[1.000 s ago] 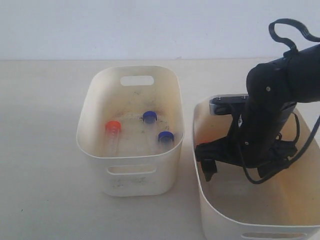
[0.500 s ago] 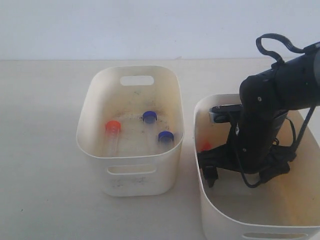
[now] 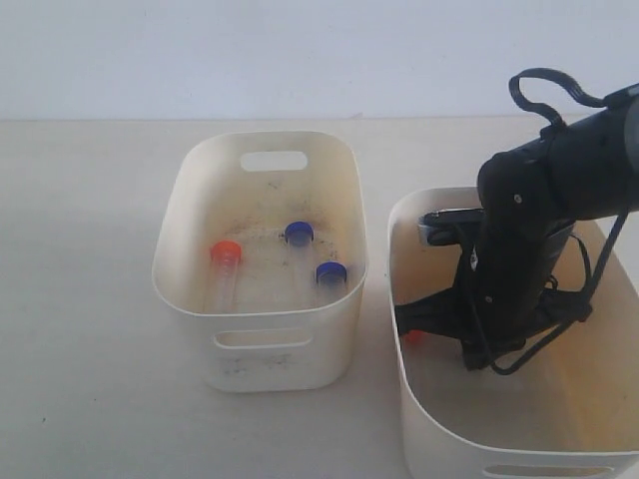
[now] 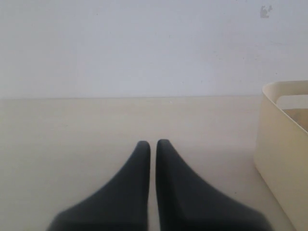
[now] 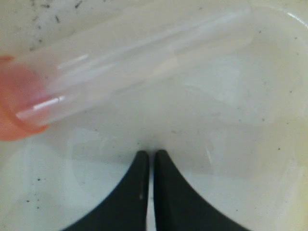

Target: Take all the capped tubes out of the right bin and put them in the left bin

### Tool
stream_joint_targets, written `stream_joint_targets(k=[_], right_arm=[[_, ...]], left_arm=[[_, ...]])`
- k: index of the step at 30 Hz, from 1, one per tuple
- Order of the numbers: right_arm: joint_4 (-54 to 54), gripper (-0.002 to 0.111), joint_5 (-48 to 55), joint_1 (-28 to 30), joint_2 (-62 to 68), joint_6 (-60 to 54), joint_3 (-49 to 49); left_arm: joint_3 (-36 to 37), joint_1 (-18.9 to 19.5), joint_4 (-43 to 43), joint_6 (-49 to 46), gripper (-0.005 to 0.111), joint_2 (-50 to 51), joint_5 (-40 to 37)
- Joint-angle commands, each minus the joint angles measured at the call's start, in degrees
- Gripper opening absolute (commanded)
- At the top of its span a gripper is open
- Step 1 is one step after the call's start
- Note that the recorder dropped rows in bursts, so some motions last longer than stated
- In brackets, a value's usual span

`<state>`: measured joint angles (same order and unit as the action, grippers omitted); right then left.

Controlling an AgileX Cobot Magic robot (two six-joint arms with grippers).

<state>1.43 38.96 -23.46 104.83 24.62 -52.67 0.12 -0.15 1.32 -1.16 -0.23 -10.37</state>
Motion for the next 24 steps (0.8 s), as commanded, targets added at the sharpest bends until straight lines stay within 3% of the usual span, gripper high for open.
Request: stream_joint_targets(k=[1,10,13,19,21,24], right_arm=[[-1.4,0.0,-0.6,-0.5,0.9,0.3,0.1],[2.0,0.003,-1.5,-0.5,-3.8,-0.3,0.1],[2.1,0.021,-3.0,-0.5,-5.7,-5.6,0.1],[6.6,0.071,-4.4,-0.5,-6.0,-22.0,0.1],[7.5,0.077,-4.7,-0.5,-6.0,-27.1,0.1],[7.9,0.077,-6.7,-0.5,-6.0,-36.4,0.1]], left_arm=[[-0.1,-0.4,0.2,0.2,0.004,0.2,0.4],[-0.1,-0.4,0.2,0.2,0.004,0.2,0.4],[-0.1,-0.4,0.2,0.2,0.004,0.2,0.4],[-0.1,-0.4,0.2,0.2,0.004,0.2,0.4],[-0.1,-0.4,0.2,0.2,0.004,0.2,0.4],[-0.1,-0.4,0.2,0.2,0.004,0.2,0.4]])
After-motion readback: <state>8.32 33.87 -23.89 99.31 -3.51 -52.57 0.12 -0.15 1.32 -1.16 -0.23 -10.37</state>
